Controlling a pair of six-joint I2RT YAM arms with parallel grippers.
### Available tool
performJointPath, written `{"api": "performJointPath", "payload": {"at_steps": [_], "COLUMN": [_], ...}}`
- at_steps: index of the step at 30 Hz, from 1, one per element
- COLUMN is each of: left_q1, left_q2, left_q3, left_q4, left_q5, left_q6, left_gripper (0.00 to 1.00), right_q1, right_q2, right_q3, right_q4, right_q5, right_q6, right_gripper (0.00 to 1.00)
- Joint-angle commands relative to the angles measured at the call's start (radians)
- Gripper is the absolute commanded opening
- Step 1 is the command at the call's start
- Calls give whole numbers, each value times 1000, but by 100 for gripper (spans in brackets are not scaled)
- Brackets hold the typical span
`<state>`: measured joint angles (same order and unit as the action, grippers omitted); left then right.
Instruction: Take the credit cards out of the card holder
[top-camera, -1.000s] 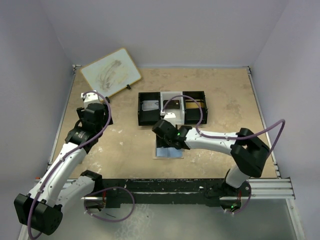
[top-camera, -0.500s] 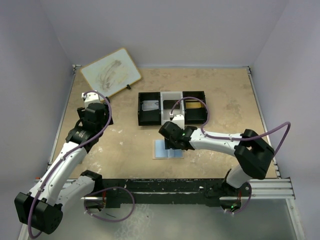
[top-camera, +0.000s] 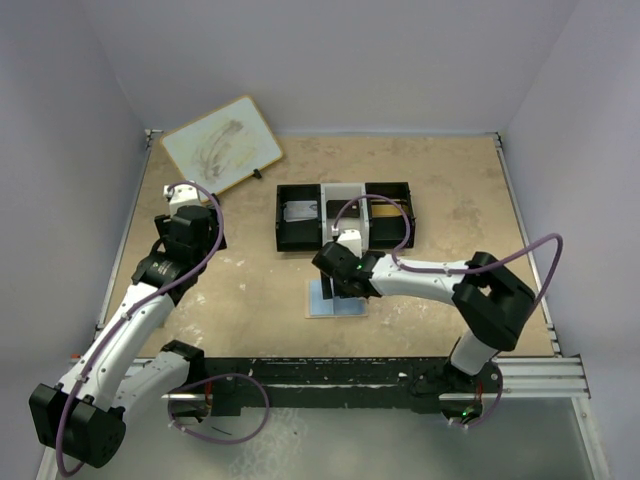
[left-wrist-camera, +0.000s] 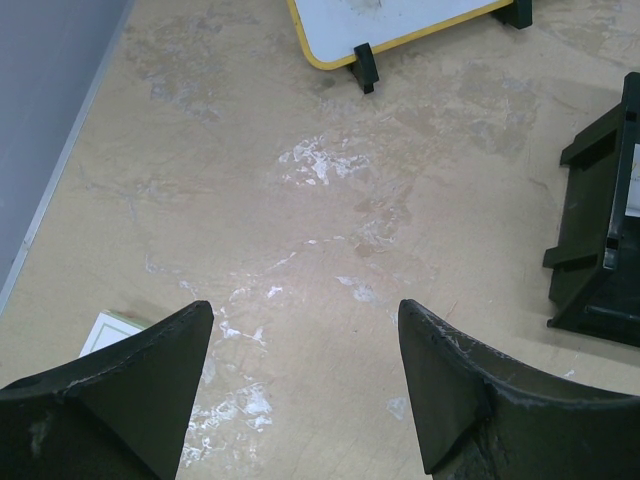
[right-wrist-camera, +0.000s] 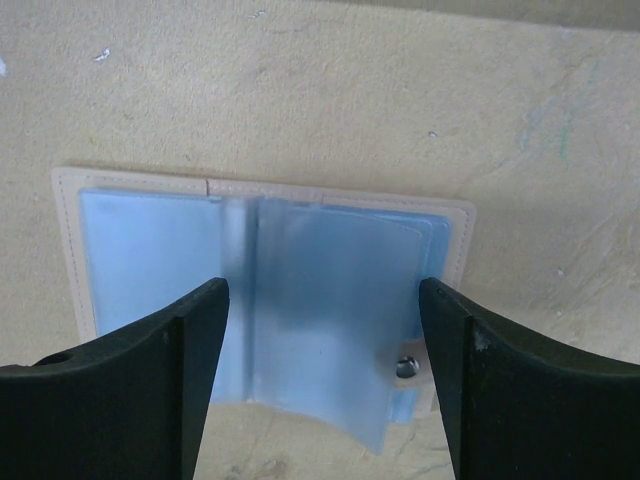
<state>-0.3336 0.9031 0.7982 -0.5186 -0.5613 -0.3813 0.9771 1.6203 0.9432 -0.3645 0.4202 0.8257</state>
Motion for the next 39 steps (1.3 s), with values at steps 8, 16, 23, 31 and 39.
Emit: {"api": "performJointPath", "payload": {"at_steps": [8, 16, 23, 31, 39], "left_q1": [7, 8, 8, 7, 7], "left_q2": [0, -2, -5, -7, -7], "left_q3": [6, 6, 6, 4, 5], "left_q4": [13, 15, 14, 13, 13], "left_q5": [-6, 0, -1, 0, -2], "left_q6": [13, 13, 12, 12, 12], "left_gripper": [73, 73, 73, 73, 73], "right_q1": [-8, -11, -13, -14, -14], "right_q2": [103, 6, 16, 9, -3], "right_q3": [47, -14, 17, 50, 51], "right_q4": [-31, 7, -38, -53, -57], "right_q5": [25, -1, 32, 53, 71], "right_q6": [29, 4, 2, -6, -6], "right_gripper": [80, 77, 76, 79, 80]}}
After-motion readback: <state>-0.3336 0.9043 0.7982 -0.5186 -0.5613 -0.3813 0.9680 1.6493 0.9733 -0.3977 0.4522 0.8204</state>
